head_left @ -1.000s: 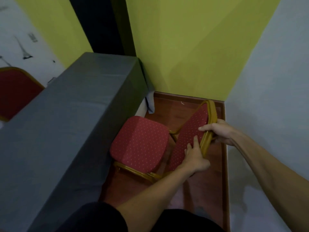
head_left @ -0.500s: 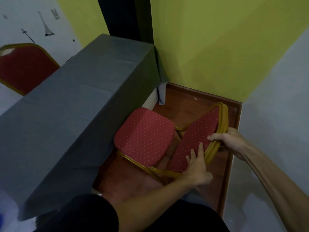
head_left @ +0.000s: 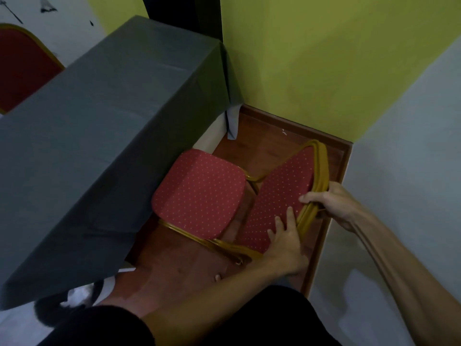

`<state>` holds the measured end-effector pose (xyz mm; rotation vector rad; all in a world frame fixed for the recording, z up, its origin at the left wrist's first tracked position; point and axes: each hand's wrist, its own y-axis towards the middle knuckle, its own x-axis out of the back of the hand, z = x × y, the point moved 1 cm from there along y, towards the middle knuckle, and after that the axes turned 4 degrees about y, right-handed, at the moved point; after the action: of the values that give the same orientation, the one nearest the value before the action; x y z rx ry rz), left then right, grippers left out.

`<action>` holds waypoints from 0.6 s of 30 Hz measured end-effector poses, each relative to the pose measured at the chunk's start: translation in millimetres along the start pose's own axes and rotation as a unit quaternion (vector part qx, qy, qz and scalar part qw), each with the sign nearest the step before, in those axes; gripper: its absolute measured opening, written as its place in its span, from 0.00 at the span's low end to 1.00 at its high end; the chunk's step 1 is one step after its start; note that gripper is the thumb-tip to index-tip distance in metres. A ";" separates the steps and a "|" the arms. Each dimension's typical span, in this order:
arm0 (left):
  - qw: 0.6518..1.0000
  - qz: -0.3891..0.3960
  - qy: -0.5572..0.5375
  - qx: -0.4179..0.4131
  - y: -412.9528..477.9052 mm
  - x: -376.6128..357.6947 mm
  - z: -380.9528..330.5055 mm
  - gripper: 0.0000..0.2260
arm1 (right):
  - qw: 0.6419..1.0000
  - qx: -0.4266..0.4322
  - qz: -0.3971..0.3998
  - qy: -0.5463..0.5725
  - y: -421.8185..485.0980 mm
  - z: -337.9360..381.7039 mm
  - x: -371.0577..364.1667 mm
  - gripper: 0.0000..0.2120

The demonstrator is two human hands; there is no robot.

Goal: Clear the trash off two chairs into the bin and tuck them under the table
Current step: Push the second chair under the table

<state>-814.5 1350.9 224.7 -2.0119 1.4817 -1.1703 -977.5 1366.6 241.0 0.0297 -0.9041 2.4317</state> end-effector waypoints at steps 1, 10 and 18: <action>1.000 0.002 0.002 0.003 2.0 1.4 -2.8 0.51 | 1.000 -0.003 -0.002 0.001 -0.5 0.8 0.0 0.15; 0.999 0.008 0.041 0.015 15.6 41.7 8.4 0.52 | 0.999 0.012 0.007 0.038 2.5 18.4 -31.0 0.12; 0.997 -0.078 -0.003 0.016 2.9 105.0 69.4 0.49 | 0.995 -0.008 -0.023 0.100 16.3 51.1 -122.9 0.06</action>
<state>-750.7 1242.3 223.9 -2.1387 1.3137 -1.2387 -888.8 1266.1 246.1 -0.1927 -0.8235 2.3355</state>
